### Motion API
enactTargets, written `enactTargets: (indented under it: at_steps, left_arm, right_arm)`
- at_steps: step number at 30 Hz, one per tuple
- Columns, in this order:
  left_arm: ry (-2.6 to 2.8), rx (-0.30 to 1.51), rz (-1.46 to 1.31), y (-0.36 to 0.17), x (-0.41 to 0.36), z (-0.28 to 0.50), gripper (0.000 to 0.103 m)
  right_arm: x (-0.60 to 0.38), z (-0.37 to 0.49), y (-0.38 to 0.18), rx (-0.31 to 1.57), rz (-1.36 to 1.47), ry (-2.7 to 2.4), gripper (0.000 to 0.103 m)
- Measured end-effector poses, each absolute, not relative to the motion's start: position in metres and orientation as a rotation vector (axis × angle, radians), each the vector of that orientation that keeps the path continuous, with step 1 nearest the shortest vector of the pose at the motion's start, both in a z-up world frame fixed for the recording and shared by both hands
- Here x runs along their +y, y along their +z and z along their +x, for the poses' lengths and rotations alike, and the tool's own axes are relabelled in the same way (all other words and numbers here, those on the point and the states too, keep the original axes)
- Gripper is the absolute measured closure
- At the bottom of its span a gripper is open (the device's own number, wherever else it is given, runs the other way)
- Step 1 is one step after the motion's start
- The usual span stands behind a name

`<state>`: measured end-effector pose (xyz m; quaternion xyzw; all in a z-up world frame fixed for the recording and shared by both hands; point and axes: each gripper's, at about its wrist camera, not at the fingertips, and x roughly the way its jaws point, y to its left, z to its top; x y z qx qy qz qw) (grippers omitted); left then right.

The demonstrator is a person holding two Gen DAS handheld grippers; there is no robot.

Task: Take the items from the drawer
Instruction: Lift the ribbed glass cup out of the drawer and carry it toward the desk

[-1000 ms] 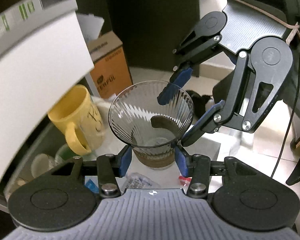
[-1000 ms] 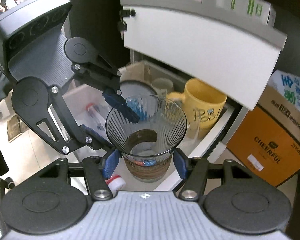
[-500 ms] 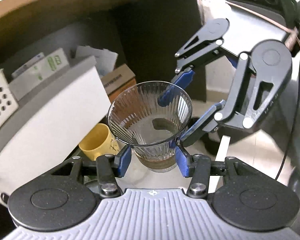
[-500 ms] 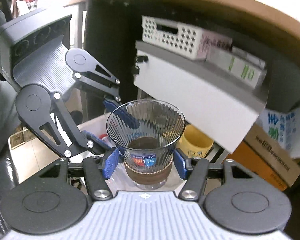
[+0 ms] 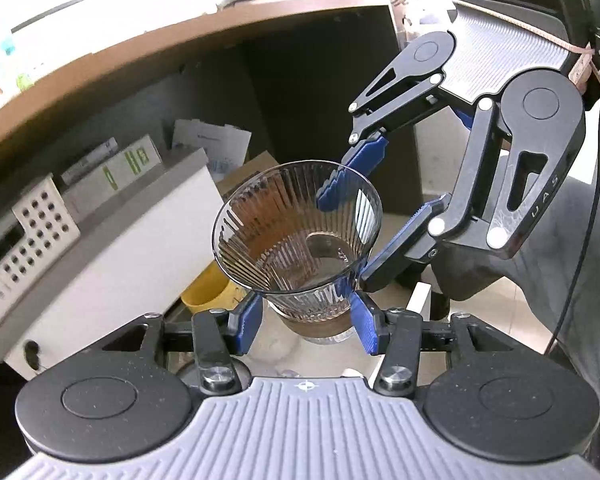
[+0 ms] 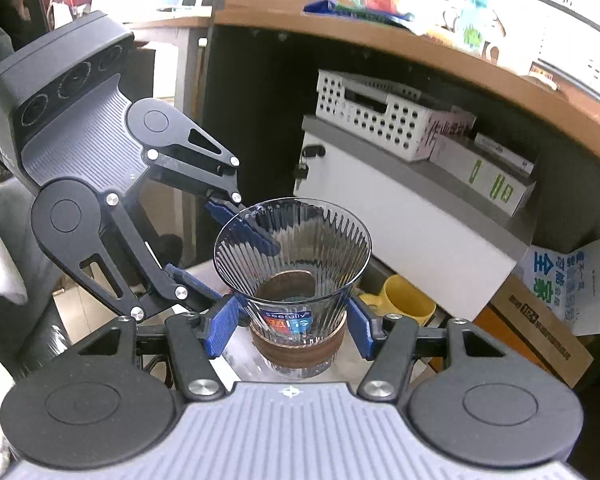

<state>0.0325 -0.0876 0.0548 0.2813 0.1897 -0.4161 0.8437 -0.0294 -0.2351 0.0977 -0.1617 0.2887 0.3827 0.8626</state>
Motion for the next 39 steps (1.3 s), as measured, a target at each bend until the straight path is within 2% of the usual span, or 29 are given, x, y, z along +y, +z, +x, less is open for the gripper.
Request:
enactTargets:
  at_steps: [11,24,39]
  left_arm:
    - [-0.834,0.359,0.638,0.123,-0.081,0.024,0.051]
    - [-0.817,0.217,0.666,0.201,-0.074,0.044,0.050]
    - [-0.774,0.106,0.721,0.282,-0.076,0.086,0.050]
  right_arm:
    - [-0.231,-0.029,0.164,0.510,-0.341,0.765,0.037]
    - [-0.241,-0.009,0.242,0.362,-0.359,0.736,0.037]
    - [-0.245,0.052,0.304,0.255,-0.369,0.724,0.037]
